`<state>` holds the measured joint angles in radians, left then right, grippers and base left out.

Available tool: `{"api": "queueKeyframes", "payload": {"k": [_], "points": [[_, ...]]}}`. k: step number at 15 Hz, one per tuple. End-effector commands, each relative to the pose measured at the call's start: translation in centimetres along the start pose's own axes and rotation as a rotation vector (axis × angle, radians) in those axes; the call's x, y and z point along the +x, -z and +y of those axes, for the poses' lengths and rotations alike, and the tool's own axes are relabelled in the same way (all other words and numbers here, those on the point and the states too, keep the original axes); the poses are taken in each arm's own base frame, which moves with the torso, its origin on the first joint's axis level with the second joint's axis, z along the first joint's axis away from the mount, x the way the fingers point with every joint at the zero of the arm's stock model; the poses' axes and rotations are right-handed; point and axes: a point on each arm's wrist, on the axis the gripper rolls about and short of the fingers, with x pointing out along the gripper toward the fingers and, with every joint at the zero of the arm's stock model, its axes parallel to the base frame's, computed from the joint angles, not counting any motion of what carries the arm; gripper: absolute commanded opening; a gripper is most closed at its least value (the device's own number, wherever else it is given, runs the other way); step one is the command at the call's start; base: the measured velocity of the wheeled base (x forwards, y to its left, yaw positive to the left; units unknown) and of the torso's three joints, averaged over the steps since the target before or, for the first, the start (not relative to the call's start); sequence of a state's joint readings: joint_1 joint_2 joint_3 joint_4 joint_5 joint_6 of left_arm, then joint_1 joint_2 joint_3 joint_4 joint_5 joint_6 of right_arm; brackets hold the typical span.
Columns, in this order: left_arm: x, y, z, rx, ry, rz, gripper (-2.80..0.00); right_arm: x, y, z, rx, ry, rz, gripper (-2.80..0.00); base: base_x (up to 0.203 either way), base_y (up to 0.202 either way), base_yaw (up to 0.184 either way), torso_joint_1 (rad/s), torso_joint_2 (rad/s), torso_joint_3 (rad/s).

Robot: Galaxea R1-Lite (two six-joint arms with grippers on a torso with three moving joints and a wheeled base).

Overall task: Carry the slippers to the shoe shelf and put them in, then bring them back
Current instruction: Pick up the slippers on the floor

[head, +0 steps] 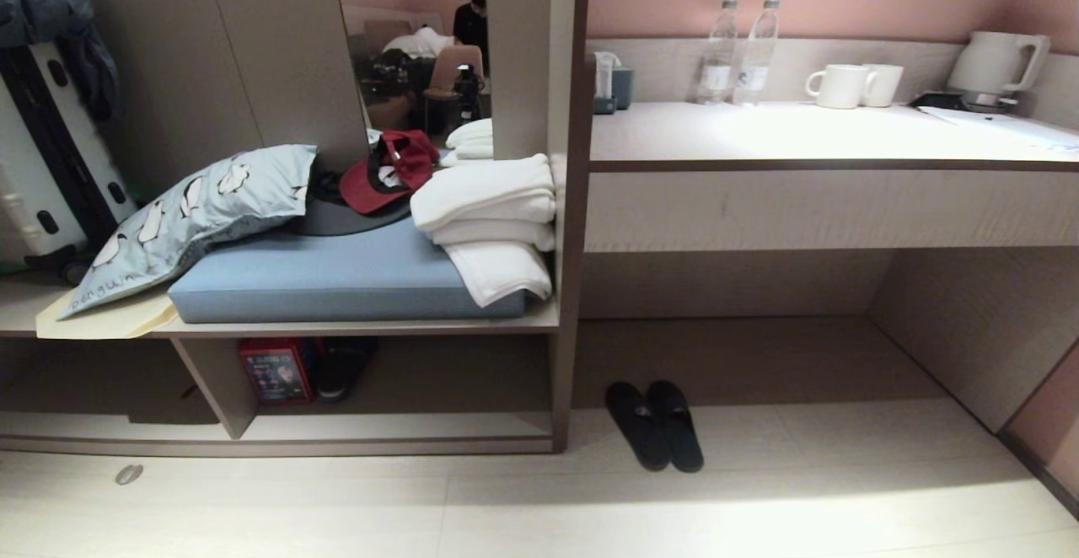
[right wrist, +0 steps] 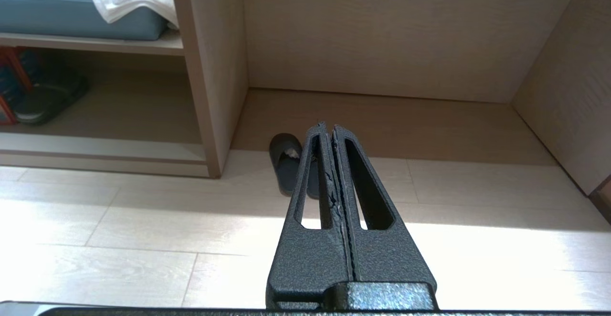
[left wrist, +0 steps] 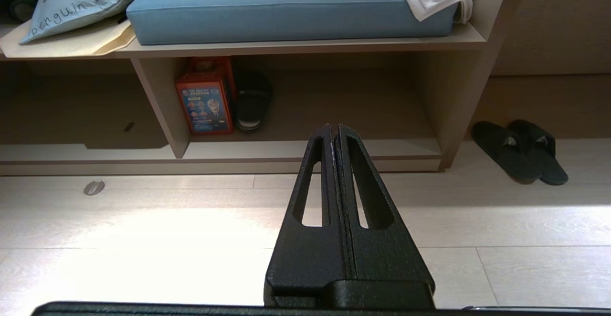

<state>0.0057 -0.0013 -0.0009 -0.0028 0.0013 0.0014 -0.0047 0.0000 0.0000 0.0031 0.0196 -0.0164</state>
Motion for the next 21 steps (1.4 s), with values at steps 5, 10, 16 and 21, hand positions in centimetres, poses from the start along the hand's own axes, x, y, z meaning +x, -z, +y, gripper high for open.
{"api": "queueKeyframes", "payload": {"k": [5,10,16,21], "points": [[0.00,-0.02,0.00,0.000,-0.001,0.000,-2.80,-0.01,0.00,0.00,-0.001,0.000,-0.002,-2.80,0.000,0.000,0.000,0.000,0.00,0.000],[0.00,-0.02,0.00,0.000,-0.001,0.000,-2.80,0.00,0.05,0.00,0.000,0.000,0.000,-2.80,0.000,0.000,0.000,0.000,0.00,0.000],[0.00,-0.02,0.00,0.000,-0.001,0.000,-2.80,0.00,0.00,0.00,0.000,0.000,0.000,-2.80,0.000,0.000,0.000,0.000,0.00,0.000],[0.01,0.00,0.00,0.000,-0.001,0.001,-2.80,0.00,0.03,0.00,-0.001,0.000,-0.001,-2.80,0.000,0.000,0.000,0.000,0.00,0.000]]}}
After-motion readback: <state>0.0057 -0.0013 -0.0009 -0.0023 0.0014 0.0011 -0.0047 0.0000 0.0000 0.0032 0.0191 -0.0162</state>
